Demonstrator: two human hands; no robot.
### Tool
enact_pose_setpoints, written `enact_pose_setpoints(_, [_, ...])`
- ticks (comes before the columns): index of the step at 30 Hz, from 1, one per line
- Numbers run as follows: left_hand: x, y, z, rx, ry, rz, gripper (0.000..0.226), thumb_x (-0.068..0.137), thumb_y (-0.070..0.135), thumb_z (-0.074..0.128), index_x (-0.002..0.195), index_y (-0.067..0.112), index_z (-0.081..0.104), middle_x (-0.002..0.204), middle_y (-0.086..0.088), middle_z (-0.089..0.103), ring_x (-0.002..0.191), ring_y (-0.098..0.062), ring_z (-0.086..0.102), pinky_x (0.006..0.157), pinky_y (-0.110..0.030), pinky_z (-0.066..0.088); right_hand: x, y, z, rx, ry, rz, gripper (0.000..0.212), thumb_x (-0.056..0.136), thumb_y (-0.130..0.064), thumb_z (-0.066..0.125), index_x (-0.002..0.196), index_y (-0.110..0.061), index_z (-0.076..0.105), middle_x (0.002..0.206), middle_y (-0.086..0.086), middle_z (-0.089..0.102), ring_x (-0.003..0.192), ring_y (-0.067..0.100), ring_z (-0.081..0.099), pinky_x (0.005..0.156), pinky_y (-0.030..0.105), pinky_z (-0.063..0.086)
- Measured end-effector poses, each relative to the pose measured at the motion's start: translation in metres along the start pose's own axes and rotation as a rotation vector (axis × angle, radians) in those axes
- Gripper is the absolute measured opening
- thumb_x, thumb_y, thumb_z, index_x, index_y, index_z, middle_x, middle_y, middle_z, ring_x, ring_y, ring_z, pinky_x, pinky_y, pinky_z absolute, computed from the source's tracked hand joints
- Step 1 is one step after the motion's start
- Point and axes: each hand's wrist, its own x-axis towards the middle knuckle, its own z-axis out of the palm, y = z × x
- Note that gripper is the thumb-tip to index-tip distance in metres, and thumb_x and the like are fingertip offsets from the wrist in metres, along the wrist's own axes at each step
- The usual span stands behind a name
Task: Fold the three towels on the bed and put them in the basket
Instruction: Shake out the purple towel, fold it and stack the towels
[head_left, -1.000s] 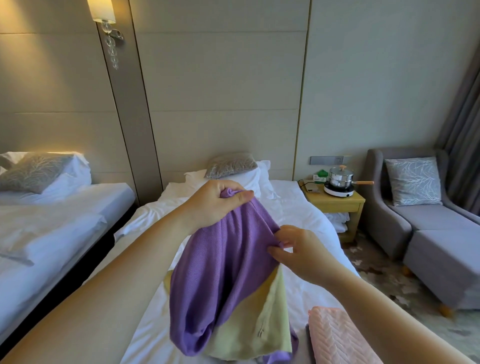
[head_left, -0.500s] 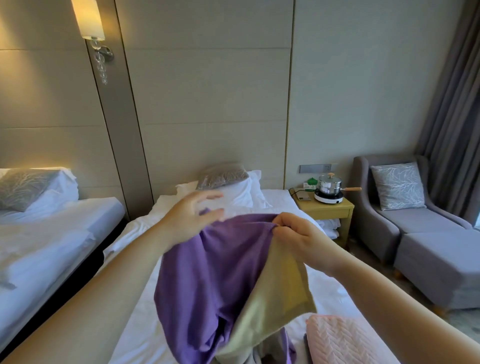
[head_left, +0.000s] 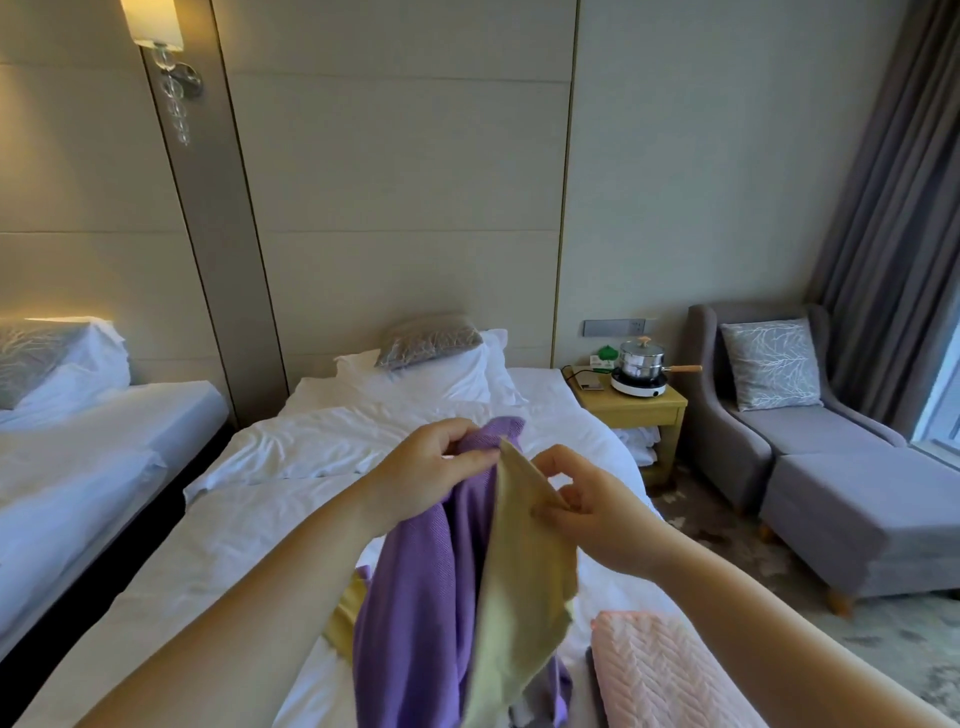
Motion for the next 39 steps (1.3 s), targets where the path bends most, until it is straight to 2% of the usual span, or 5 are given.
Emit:
enact_pose_setpoints(7, [-0.001,0.001,-0.017,-0.098,0.128,-0.071,0.034,0.080,0.043,0.064,0.091,0.010,0.068,0.089,-0.017,0.065,0.084,-0.019,0.059,0.085,-0.039,0.046,-0.004,0.011,-0.012,0.087,0.335,0.083,0.010,0.087,-0.014,0.065,0.081,-0.019,0.070,0.080,0.001,0.068,0.072,0.009,0.060,0.063,0.015,0.046])
enact_pose_setpoints(21, [-0.010,0.000,-0.018,-0.102,-0.011,-0.076,0.021,0.097,0.019,0.051,0.099,0.020,0.072,0.097,-0.011,0.061,0.089,-0.021,0.050,0.084,-0.035,0.036,0.030,-0.035,0.023,-0.112,0.165,-0.329,0.019,0.089,-0.005,0.060,0.097,-0.018,0.071,0.123,-0.008,0.051,0.107,0.003,0.053,0.092,0.013,0.040])
enact_pose_setpoints(28, [-0.024,-0.013,-0.060,0.293,0.069,-0.071,0.027,0.075,0.049,0.073,0.099,0.041,0.062,0.093,0.017,0.066,0.076,-0.008,0.065,0.079,-0.022,0.048,0.049,-0.048,0.012,-0.200,0.212,-0.216,0.019,0.087,-0.009,0.059,0.087,-0.025,0.069,0.083,-0.017,0.057,0.085,-0.004,0.053,0.072,0.001,0.035])
enact_pose_setpoints(33, [-0.038,-0.031,-0.093,0.655,0.014,-0.199,0.054,0.072,0.062,0.070,0.120,0.047,0.050,0.132,0.020,0.047,0.123,0.000,0.043,0.106,-0.025,0.033,0.070,-0.078,0.017,-0.092,0.067,-0.170,0.013,0.086,-0.018,0.066,0.077,-0.027,0.066,0.082,-0.012,0.062,0.076,-0.002,0.057,0.071,0.011,0.042])
enact_pose_setpoints(39, [-0.033,-0.015,-0.070,-0.020,0.119,0.104,0.014,0.089,0.037,0.063,0.101,0.037,0.057,0.100,0.022,0.065,0.098,0.004,0.058,0.085,-0.021,0.043,0.083,-0.111,0.022,-0.007,-0.106,-0.198,0.009,0.084,-0.021,0.069,0.083,-0.012,0.070,0.075,-0.004,0.066,0.070,0.003,0.058,0.066,0.017,0.047])
